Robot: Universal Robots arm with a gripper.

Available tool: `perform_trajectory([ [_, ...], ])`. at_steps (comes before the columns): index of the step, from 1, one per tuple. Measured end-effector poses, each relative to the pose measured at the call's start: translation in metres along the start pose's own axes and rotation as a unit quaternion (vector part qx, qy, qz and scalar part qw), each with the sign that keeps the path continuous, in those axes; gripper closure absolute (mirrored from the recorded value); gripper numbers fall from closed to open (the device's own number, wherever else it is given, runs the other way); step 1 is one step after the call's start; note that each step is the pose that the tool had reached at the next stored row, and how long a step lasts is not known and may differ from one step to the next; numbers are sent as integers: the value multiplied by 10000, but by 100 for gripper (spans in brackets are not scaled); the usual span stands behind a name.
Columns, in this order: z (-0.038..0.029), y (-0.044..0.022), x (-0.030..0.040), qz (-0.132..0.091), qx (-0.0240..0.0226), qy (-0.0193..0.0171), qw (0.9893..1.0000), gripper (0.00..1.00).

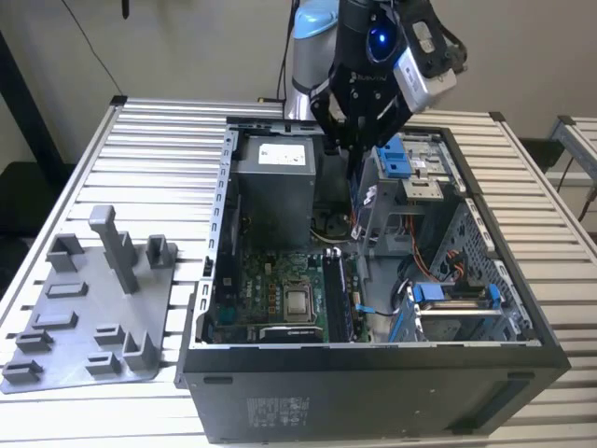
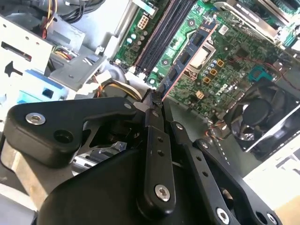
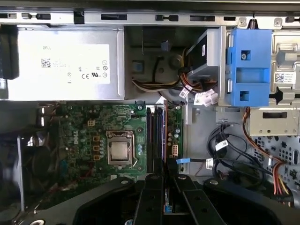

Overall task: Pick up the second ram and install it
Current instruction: 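Insert the second ram into the second slot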

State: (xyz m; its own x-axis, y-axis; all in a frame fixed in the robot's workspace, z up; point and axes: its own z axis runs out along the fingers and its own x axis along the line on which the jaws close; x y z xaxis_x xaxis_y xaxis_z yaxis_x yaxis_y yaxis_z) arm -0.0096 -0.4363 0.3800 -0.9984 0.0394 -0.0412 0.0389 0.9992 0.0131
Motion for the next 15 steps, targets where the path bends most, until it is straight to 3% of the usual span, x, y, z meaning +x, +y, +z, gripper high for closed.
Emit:
perform_trajectory([
  [4, 55, -2, -1, 9, 6, 1, 10000, 86],
  [7, 97, -13, -30, 9, 7, 35, 10000, 86],
  [11, 155, -64, -62, 9, 9, 68, 10000, 86],
  [15, 222, -115, -65, -17, 2, 70, 10000, 86],
])
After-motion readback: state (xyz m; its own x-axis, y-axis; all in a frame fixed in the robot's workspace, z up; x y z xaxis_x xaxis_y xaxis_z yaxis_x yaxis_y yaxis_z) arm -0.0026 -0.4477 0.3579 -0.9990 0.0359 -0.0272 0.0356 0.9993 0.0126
